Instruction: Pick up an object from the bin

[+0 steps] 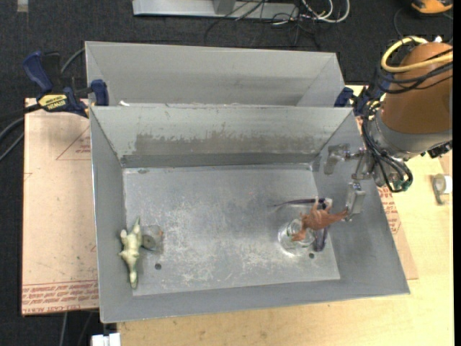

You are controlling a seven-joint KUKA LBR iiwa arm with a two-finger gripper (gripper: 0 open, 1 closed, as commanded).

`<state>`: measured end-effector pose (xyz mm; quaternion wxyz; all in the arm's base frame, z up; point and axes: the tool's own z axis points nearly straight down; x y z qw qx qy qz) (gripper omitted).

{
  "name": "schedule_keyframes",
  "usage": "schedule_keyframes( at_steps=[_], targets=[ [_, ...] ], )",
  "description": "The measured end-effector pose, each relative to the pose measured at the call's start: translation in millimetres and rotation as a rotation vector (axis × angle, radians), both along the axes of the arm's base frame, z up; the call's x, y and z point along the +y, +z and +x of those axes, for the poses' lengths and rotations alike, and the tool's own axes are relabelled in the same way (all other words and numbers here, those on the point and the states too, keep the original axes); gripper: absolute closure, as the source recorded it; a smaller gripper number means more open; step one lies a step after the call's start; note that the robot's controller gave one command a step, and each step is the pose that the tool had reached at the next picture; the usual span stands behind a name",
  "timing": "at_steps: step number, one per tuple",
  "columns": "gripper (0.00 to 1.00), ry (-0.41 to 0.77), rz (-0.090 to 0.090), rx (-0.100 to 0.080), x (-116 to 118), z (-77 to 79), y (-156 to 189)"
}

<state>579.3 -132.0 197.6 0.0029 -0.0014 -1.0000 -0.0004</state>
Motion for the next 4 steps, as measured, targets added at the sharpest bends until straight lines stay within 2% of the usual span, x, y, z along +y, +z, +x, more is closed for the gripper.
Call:
schedule_keyframes(
  at_steps=[1, 2, 3, 4],
  targets=[
    [0.0, 0.003, -0.001, -0.008, 0.8, 1.7, 4.9],
    [0.0, 0.149, 0.0, -0.005, -16.3, -23.3, -77.2],
    [0.0, 0.506, 0.001, -0.01, 2.4, -54.6, -126.5],
    [0.0, 0.468, 0.002, -0.009, -4.7, -44.6, -127.3]
  ],
)
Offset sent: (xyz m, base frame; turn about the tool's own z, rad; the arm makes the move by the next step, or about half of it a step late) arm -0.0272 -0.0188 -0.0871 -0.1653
